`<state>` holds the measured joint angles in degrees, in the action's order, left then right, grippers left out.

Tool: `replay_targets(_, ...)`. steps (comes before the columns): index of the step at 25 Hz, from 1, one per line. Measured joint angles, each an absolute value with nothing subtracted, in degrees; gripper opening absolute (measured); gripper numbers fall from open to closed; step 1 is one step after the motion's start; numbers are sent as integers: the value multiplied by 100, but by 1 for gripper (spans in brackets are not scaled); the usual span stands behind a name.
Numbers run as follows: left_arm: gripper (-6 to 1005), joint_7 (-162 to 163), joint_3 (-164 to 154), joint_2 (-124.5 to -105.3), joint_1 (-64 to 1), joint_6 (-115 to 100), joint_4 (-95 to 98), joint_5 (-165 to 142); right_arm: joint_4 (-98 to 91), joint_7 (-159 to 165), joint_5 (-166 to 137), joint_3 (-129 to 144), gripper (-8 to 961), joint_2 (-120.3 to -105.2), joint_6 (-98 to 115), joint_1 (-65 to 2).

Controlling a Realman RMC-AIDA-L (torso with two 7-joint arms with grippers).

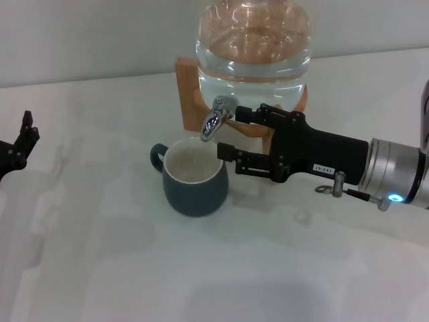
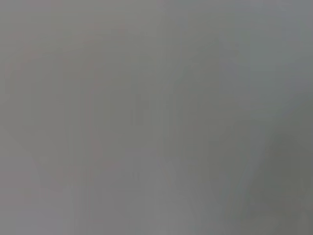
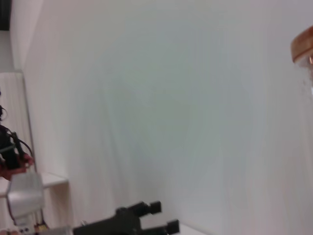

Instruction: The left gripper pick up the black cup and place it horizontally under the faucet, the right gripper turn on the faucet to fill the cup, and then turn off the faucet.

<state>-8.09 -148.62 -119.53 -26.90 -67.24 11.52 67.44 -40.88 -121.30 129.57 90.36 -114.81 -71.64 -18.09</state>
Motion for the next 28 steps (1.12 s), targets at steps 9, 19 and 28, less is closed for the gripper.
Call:
replay_targets(9,889,-809,-14862,-11953,-2694,-6667,1151,6740,-4085,-12051,12968,8618,825,-11483,-8100,-1738)
replay_targets(19,888,-816,-14829,-11948,-2673,-6661,1111,6762,-3577,-12222,12733,7436,825,-11476,-8042,-1640)
replay_targets(28,888,-817,-14795,-11948,-2676,-6661,965,6795,-3478,-12403,12726,6969,825,-11463,-7724,-1574)
